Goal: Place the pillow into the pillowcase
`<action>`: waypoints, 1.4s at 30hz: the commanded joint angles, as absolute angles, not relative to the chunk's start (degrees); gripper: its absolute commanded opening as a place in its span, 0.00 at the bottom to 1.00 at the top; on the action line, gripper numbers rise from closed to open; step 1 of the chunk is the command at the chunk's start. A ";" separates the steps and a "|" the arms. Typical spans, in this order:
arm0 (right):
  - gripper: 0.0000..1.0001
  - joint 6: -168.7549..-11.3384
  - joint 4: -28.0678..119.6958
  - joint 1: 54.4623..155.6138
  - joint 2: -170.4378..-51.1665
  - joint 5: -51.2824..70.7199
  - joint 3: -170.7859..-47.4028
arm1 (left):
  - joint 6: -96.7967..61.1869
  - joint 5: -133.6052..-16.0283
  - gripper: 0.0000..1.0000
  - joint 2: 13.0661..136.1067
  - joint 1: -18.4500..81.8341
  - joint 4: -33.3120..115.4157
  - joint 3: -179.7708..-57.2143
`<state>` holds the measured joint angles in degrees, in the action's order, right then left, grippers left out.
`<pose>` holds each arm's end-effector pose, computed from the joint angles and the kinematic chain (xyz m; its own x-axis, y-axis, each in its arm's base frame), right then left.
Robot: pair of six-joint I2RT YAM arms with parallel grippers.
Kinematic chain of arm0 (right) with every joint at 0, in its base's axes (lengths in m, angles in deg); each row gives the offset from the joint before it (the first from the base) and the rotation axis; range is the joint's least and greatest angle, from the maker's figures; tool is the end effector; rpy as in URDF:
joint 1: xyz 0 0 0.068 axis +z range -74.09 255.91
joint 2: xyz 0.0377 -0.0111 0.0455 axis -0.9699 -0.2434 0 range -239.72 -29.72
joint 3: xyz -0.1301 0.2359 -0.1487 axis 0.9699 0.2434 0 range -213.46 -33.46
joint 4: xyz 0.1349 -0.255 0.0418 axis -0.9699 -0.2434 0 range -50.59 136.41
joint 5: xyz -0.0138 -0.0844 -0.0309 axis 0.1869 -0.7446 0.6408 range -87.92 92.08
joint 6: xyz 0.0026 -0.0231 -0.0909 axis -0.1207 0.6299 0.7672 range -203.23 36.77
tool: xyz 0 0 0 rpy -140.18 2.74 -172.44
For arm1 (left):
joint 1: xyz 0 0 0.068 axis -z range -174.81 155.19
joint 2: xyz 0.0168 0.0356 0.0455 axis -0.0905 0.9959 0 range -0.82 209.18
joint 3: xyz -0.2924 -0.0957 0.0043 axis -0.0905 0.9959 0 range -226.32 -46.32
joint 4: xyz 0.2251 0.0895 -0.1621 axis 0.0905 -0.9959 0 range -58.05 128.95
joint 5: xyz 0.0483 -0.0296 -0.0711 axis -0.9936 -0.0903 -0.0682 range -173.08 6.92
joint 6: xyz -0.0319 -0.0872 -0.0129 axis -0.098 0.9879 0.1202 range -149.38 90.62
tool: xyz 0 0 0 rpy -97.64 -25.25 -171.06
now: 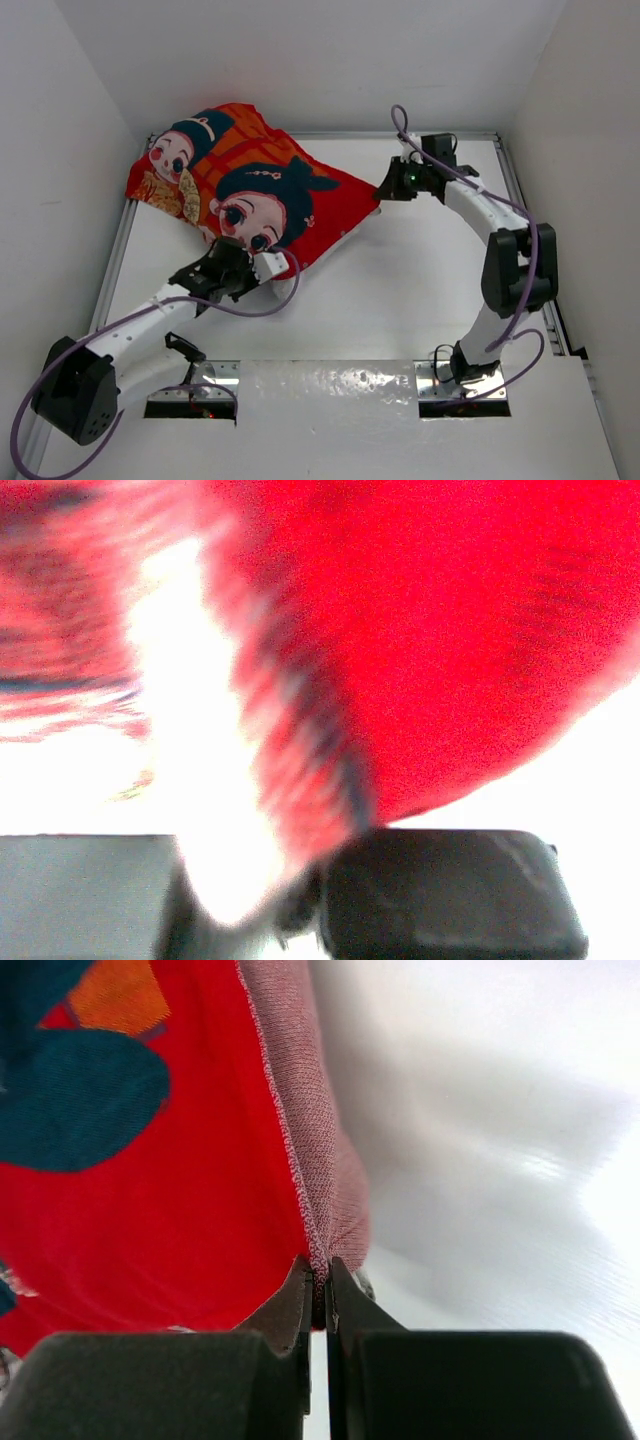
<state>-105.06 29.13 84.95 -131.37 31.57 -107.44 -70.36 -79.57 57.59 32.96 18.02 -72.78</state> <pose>0.4458 0.1130 0.2274 -0.8265 0.1962 -0.5276 -0.1869 0.7885 0.5859 0.1968 -0.1095 0.1471 -0.2064 0.8483 -0.4877 0.8384 0.4102 0.3589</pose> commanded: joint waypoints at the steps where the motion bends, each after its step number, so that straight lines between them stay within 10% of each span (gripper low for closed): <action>1: 0.00 -103.45 27.87 84.79 -123.09 28.36 -112.54 | -67.10 -78.60 0.00 53.85 30.51 12.51 -84.94; 16: 0.00 -107.57 28.29 84.17 -117.35 9.38 -166.77 | -74.46 -92.74 0.00 78.96 27.34 -3.60 -181.20; 23: 0.00 -111.80 32.36 84.17 -109.60 7.62 -159.46 | -80.54 -93.09 0.00 76.68 27.34 7.56 -171.65; 27: 0.00 -113.03 33.40 84.26 -108.42 6.30 -163.59 | -80.27 -93.01 0.00 85.22 27.34 8.28 -191.86; 31: 0.00 -113.46 34.64 84.17 -101.87 0.95 -135.61 | -80.62 -92.57 0.00 77.86 27.34 12.70 -163.01; 36: 0.00 -112.59 31.28 84.17 -122.08 0.26 -186.72 | -84.05 -91.61 0.00 99.12 27.43 24.92 -212.60; 40: 0.00 -113.27 46.52 84.26 -96.87 -3.63 -136.26 | -81.23 -91.08 0.00 77.33 27.43 31.04 -162.00; 42: 0.00 -111.90 41.21 84.17 -98.78 -5.30 -139.73 | -79.84 -92.04 0.00 87.94 27.78 29.30 -174.55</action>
<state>-112.42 32.37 84.29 -104.75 0.01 -140.46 -80.58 -91.00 87.30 27.61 16.45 -167.20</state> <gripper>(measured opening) 0.011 0.040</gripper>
